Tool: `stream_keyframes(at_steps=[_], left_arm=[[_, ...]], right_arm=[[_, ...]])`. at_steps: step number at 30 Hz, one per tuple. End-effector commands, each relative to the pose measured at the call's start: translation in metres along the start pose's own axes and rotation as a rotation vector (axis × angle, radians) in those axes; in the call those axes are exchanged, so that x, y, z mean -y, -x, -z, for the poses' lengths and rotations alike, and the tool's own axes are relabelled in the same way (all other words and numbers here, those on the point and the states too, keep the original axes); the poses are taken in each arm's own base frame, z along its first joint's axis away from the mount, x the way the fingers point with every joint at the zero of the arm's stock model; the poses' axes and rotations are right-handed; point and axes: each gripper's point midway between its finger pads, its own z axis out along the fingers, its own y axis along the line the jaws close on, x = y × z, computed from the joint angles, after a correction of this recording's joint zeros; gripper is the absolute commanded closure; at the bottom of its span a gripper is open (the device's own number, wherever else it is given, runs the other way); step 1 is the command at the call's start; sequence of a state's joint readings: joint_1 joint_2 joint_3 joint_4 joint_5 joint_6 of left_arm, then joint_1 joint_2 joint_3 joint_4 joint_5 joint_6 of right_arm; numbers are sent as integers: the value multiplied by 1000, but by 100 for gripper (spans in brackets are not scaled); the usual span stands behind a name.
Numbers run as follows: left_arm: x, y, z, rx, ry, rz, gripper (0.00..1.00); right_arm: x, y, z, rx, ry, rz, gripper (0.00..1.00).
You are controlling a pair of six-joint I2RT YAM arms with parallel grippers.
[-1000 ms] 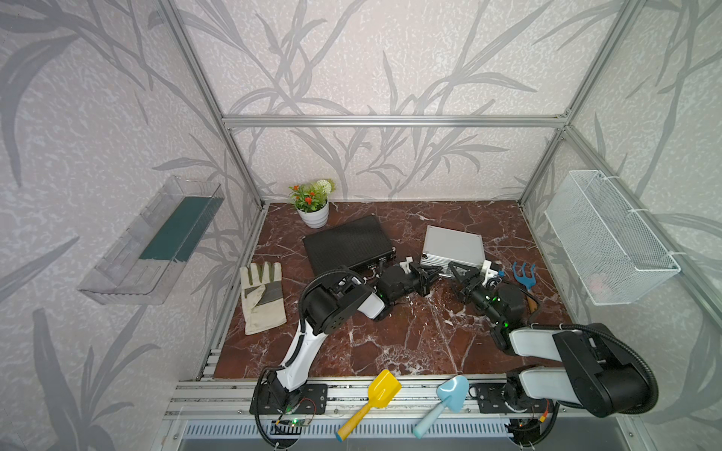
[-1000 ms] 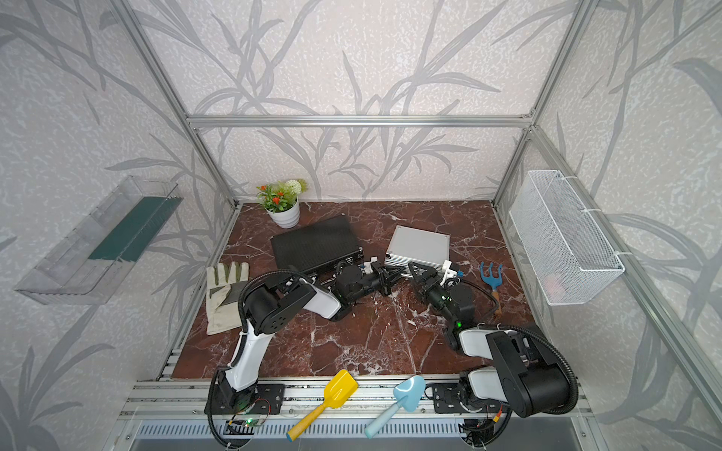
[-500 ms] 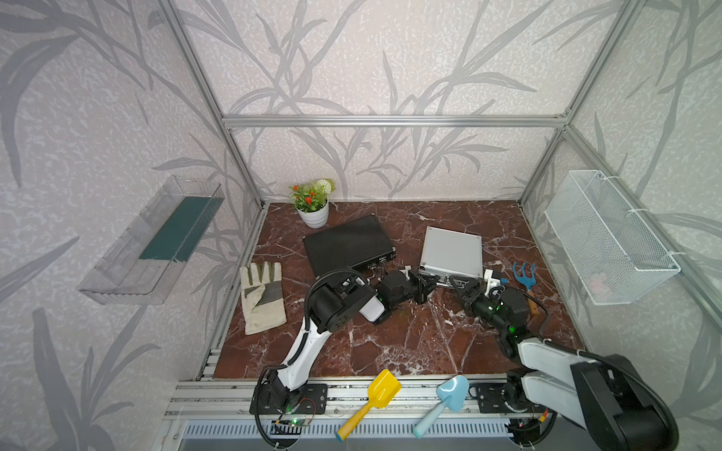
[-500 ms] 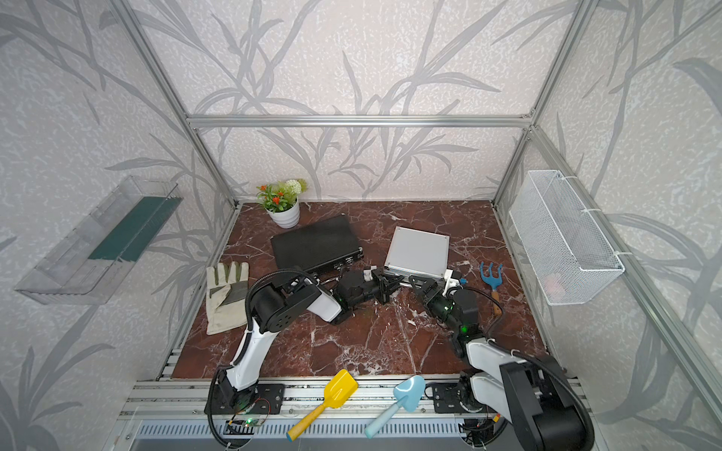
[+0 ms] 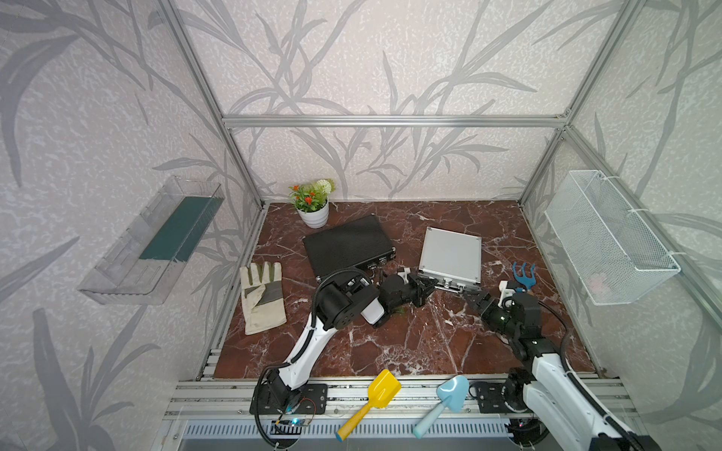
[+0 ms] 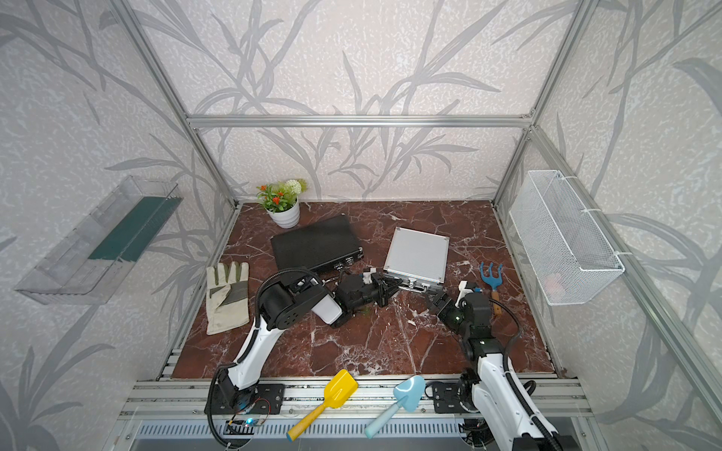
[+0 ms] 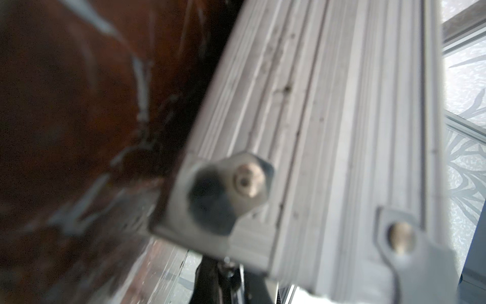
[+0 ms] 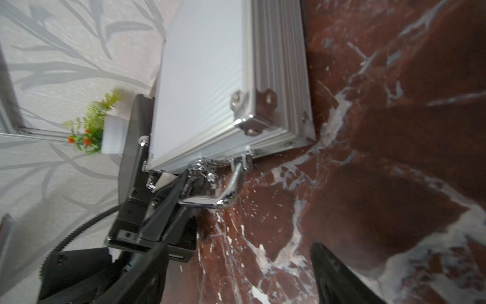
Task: Open the poker set cases
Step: Place the poker set case at the center of the board.
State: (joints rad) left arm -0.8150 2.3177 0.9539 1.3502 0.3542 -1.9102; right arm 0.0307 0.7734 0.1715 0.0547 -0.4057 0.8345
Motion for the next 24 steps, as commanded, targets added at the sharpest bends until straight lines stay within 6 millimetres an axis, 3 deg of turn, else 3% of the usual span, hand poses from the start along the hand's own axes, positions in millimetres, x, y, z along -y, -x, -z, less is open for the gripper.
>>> stream_keyframes(at_steps=[1,17,21,24], left_arm=[[-34,8,2,-4,72,-19,100],[-111,27,27,47,324,-76,100],[-122,30,33,61,359,-67,99],[-124,29,32,56,370,-66,89]], right_arm=[[-9,10,0,-13,-13,93,15],[5,19,-7,11,-79,120,11],[3,23,-7,21,-78,127,9],[1,23,-9,12,-71,137,9]])
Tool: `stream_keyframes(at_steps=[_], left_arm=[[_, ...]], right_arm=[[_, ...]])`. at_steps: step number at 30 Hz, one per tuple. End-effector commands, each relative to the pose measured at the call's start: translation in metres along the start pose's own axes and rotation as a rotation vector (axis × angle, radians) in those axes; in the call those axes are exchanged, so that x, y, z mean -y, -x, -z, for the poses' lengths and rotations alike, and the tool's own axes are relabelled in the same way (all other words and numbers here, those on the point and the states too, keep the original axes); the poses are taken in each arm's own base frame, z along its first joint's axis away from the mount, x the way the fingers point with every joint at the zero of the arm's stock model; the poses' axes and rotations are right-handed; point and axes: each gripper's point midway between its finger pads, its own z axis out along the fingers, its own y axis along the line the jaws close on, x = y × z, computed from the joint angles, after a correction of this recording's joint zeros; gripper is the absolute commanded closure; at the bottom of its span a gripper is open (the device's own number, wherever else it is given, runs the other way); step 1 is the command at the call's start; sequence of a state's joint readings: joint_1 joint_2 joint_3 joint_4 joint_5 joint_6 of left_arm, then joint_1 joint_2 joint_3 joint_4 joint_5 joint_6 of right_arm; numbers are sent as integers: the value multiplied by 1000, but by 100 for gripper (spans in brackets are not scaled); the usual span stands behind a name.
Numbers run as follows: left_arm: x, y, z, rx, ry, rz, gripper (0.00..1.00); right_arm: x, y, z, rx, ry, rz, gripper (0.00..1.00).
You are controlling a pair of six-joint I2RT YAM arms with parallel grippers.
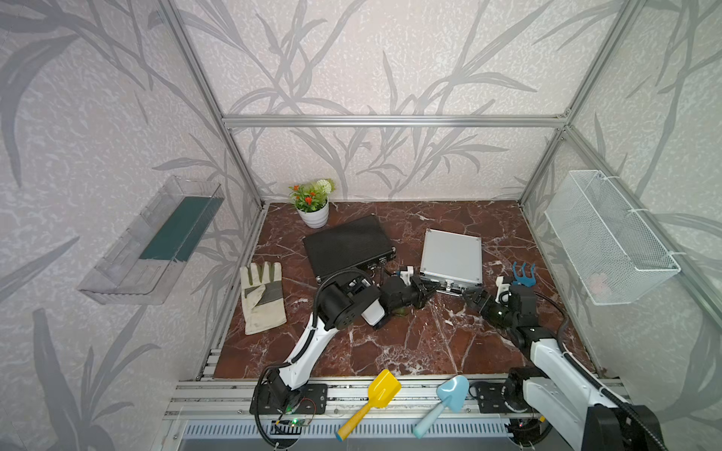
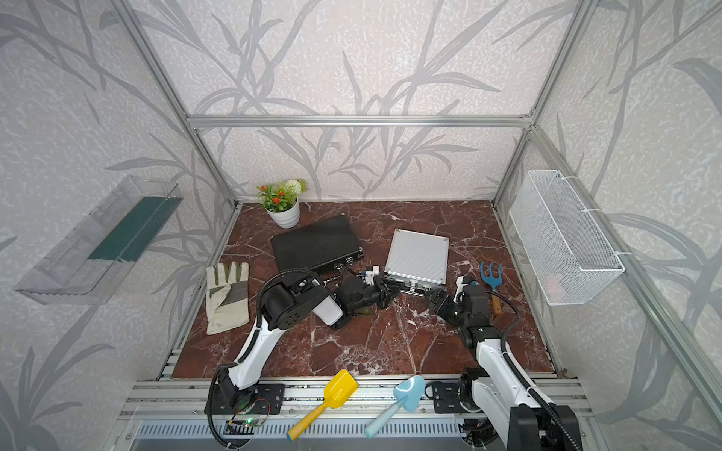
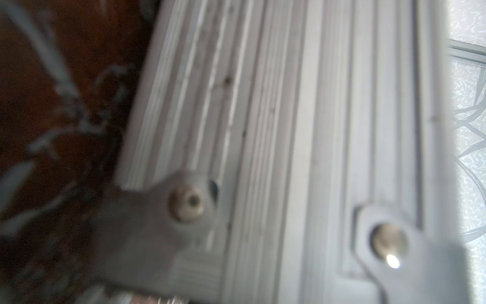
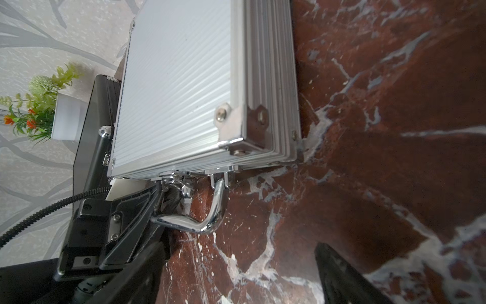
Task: Open the poker set cases
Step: Place the poker set case at the center of the board, then open the fastener on the poker set case.
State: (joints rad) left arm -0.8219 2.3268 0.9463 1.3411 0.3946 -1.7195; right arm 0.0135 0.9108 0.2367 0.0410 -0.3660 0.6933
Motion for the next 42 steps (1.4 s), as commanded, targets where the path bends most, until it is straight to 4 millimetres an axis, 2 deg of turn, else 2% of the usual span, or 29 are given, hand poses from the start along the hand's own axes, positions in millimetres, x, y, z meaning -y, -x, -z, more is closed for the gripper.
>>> stream_keyframes(at_steps=[1,3,6,11,24,29,35,42], left_arm=[[-118,13,28,61,348,124,81],[-121,14,30,65,362,130,68],[-121,13,33,72,363,149,59],[-109,6,36,57,380,156,57],[-84,-1,62,80,451,128,57],[-70,-1,72,96,484,63,56],[-43,4,67,90,523,-69,40],[-23,9,68,92,565,-187,27]], right_arm=[[-11,14,1,31,21,39,9],[-12,15,1,33,25,42,9],[-14,16,3,37,29,46,9],[-16,18,6,41,26,56,9],[-19,20,5,38,33,64,8],[-35,21,5,30,105,134,11],[-58,20,0,18,188,194,12],[-76,10,-19,-32,205,253,11]])
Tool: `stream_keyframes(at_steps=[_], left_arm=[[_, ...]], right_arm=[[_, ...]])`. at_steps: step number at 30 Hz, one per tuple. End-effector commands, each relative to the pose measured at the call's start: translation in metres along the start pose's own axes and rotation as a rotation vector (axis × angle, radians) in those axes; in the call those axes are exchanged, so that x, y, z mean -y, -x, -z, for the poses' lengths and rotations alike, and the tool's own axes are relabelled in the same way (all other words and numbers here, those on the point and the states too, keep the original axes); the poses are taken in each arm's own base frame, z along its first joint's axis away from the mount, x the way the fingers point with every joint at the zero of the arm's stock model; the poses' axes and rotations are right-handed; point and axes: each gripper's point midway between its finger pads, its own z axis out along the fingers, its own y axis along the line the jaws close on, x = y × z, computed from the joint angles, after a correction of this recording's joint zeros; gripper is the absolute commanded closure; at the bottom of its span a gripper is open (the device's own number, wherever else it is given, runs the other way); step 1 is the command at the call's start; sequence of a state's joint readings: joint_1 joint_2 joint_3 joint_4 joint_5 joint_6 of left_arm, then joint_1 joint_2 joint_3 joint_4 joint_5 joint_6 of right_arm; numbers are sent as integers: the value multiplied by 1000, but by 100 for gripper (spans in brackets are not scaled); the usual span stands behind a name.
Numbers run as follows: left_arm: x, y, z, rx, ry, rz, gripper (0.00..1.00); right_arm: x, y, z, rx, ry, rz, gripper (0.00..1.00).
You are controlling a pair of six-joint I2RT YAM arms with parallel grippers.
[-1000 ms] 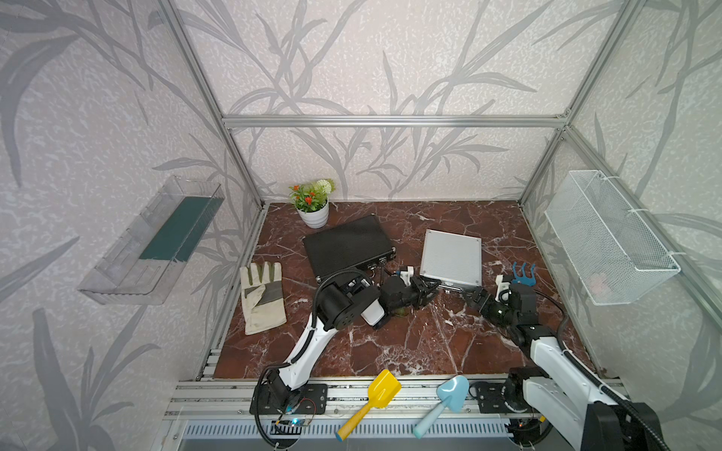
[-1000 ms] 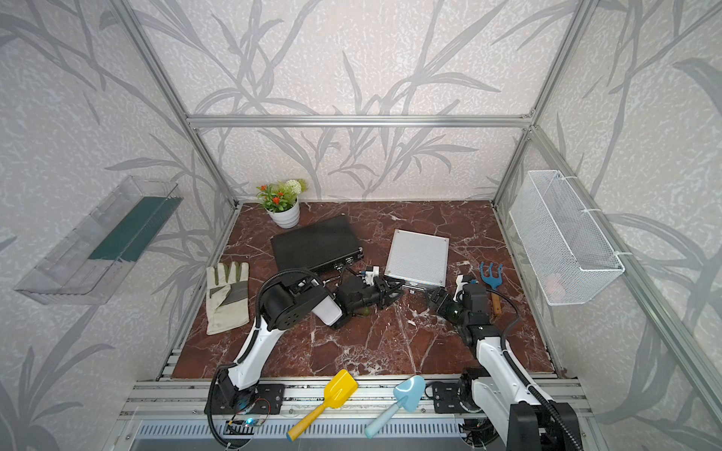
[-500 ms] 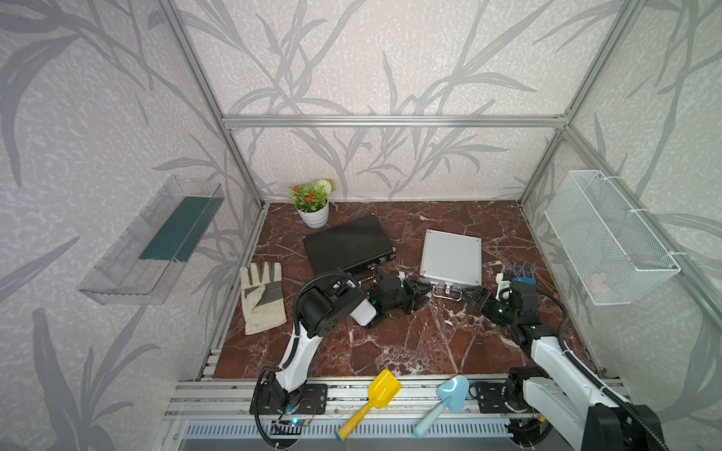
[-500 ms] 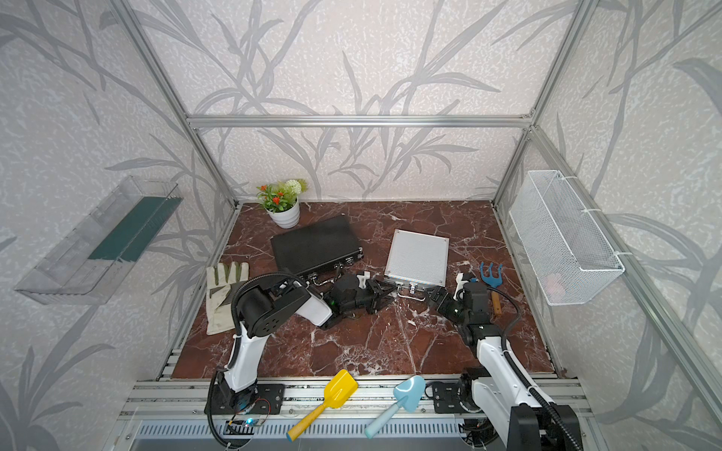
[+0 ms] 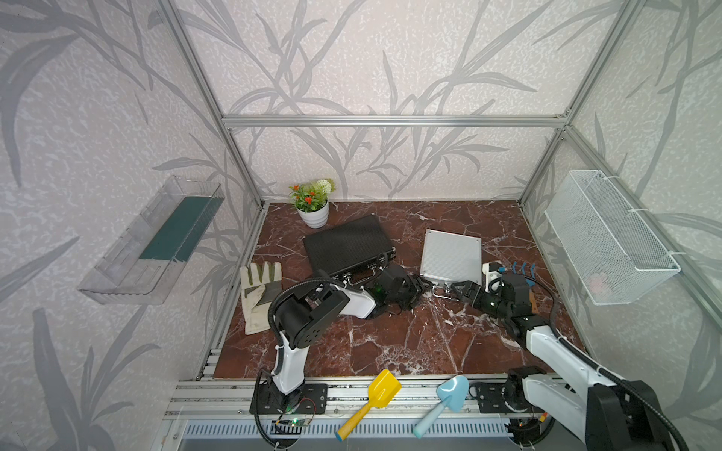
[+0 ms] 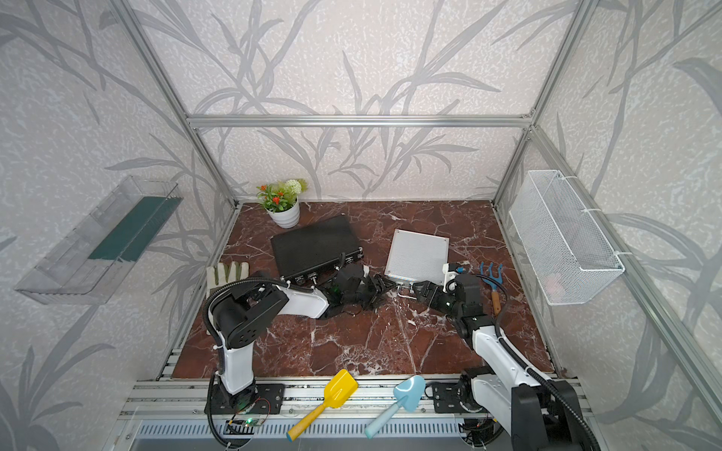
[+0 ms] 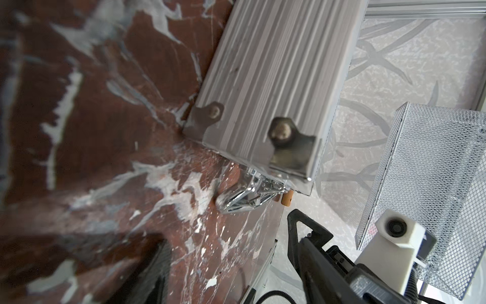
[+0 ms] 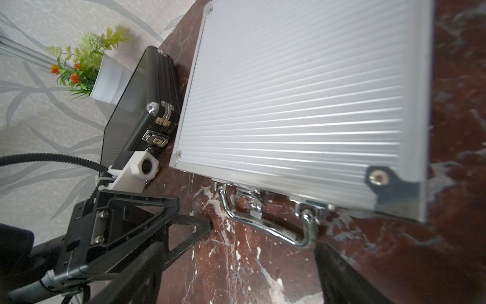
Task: Open the poker set cases
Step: Open the fastener on the poker set case.
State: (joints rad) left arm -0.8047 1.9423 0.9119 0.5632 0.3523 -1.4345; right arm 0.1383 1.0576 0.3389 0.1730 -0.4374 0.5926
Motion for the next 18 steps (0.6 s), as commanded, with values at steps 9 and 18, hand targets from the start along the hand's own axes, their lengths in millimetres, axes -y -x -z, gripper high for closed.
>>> stream_keyframes(at_steps=[9,18], left_arm=[[-28,13,24,78,196,-97,15],[-25,19,25,79,153,-74,15]], right_arm=[[-15,2,-22,-6,30,68,14],[-17,1,-33,-28,52,71,19]])
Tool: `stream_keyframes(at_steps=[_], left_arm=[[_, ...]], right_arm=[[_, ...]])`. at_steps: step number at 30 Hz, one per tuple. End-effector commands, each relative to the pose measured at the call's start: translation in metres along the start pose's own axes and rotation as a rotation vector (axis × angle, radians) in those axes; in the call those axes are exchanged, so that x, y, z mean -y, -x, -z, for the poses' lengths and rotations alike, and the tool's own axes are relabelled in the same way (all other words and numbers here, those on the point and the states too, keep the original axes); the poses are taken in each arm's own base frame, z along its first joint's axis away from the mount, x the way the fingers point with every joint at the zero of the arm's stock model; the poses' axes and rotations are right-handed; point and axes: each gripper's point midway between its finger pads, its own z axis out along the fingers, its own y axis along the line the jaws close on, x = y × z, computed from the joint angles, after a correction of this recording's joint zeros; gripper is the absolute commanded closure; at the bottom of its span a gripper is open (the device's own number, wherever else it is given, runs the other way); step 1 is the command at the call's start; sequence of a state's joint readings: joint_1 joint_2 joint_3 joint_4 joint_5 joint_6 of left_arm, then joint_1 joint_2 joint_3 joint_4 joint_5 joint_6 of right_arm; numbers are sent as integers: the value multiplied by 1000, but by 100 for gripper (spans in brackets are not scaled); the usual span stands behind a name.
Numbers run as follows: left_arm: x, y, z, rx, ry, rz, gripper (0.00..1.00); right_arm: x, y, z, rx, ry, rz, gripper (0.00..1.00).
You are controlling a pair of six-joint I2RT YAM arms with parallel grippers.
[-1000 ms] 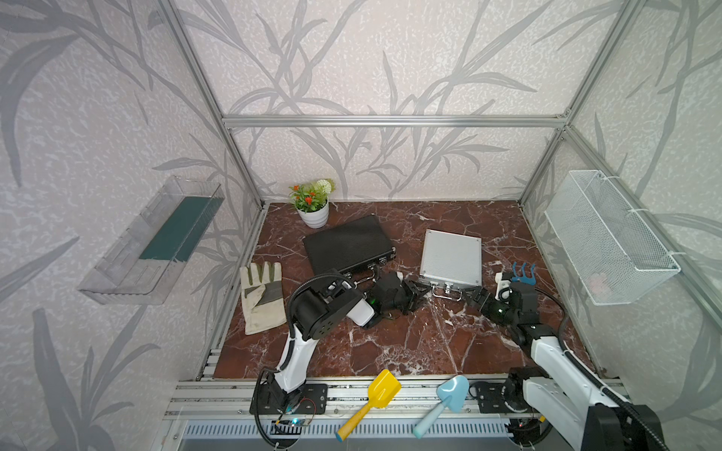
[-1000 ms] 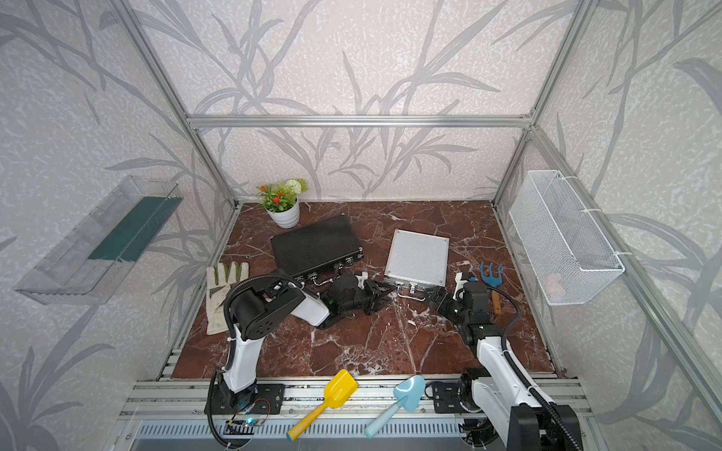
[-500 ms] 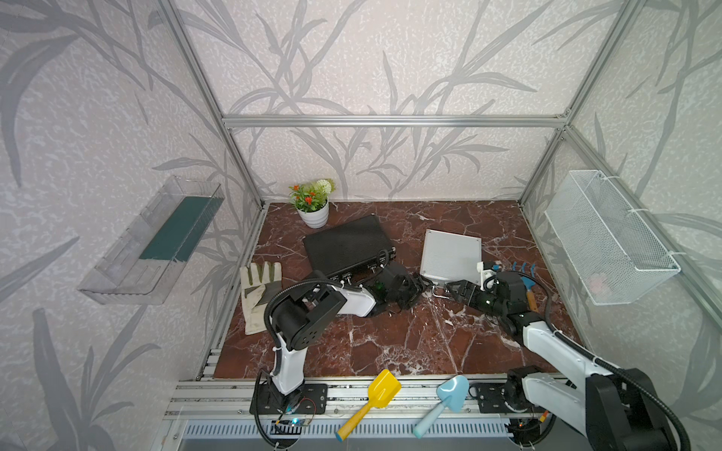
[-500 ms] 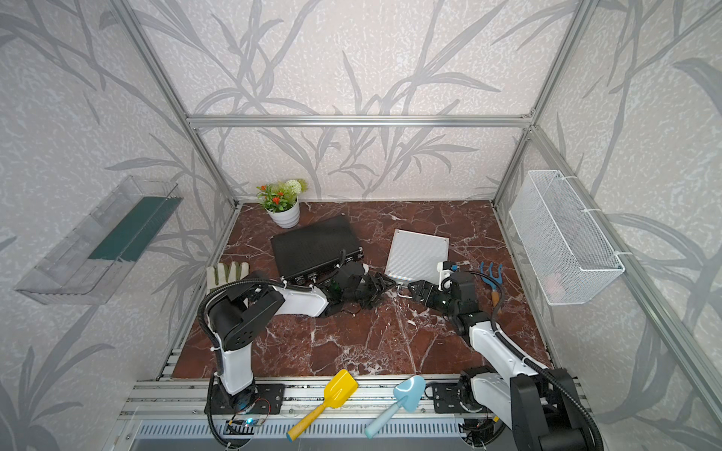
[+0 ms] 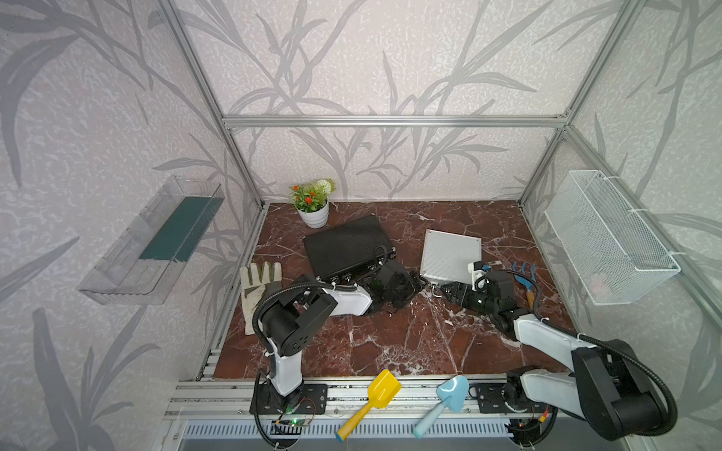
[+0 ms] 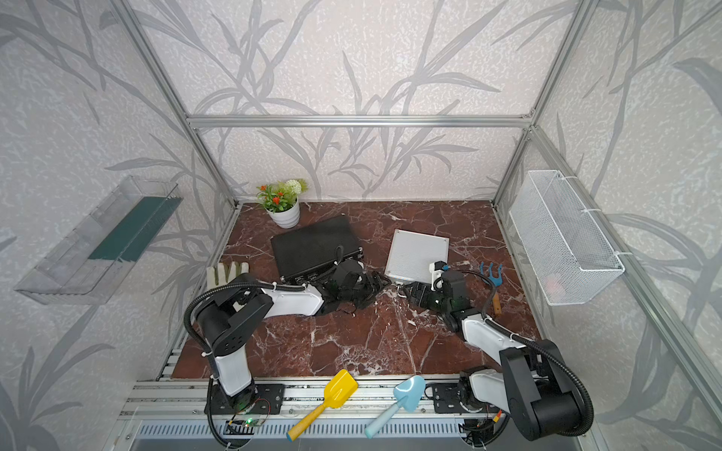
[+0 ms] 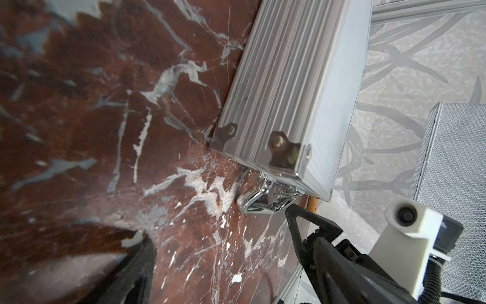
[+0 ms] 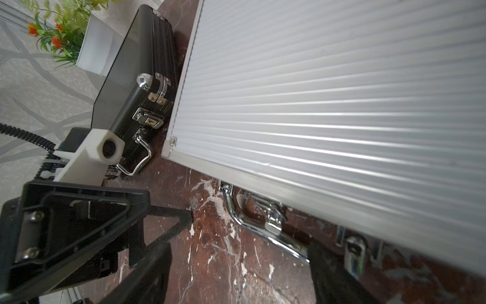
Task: Open the poker set cases
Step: Open the fastener on the poker set case.
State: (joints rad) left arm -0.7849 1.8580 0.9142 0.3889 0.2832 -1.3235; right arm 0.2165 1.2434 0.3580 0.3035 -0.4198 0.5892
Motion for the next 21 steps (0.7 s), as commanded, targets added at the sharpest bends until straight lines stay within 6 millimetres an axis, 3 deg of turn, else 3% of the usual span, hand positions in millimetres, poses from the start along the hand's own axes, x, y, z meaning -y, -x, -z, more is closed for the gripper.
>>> stream_keyframes(at_steps=[1,11,21], left_arm=[[-18,3,2,7,54,-1,15],[-17,3,0,-7,33,6,15],[-10,1,-6,-36,7,-9,15]], right_arm=[[-14,17,-3,40,44,43,20],[-16,18,-19,16,45,72,21],[-25,17,-20,6,79,104,21]])
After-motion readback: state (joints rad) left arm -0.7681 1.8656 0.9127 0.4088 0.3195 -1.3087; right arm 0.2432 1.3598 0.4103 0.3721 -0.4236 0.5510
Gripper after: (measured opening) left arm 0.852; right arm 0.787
